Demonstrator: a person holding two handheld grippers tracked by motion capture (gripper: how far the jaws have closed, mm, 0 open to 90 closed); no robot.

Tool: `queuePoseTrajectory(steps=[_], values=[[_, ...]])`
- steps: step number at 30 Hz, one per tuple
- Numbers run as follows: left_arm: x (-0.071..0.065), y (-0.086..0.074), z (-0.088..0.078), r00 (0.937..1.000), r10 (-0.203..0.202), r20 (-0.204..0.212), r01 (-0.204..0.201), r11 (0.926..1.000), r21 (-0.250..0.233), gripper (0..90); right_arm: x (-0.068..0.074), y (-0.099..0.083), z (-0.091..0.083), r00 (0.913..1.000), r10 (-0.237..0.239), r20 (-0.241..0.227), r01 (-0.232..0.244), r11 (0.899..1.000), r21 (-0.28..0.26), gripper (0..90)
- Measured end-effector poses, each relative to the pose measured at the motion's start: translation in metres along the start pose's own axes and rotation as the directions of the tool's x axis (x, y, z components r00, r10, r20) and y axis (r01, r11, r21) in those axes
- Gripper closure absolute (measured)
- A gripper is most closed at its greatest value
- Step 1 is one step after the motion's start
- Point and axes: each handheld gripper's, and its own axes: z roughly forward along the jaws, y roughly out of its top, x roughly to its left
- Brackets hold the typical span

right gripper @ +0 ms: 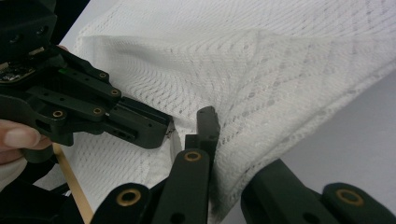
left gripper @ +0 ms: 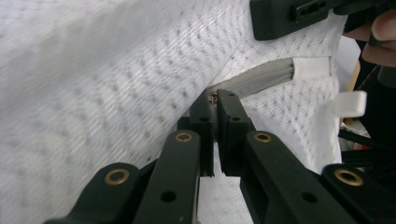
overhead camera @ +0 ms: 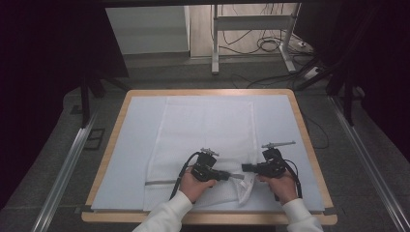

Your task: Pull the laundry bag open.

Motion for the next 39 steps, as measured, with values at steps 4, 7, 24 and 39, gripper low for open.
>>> queuePoseTrajectory(steps=[4,7,24,39], values=[[0.002,-0.002,-0.003,0.9999,-0.01,0.009,0.01,0.9999,-0.008,86.9,0.0,0.0,0.0,1.0,0.0,-0.001,0.0,1.0,-0.001,88.6],[0.002,-0.003,-0.005,0.9999,-0.004,0.013,0.004,0.9999,-0.01,86.9,0.001,0.0,-0.001,1.0,-0.002,-0.003,0.002,1.0,-0.002,88.6],[0.008,-0.01,-0.016,0.9996,-0.006,0.027,0.007,0.9996,-0.028,86.8,0.001,-0.001,-0.004,1.0,-0.002,-0.004,0.002,1.0,-0.009,88.6],[0.016,-0.014,-0.029,0.9996,-0.017,0.022,0.018,0.9986,-0.049,86.8,0.0,-0.002,-0.006,1.0,0.002,-0.006,-0.002,1.0,-0.018,88.6]])
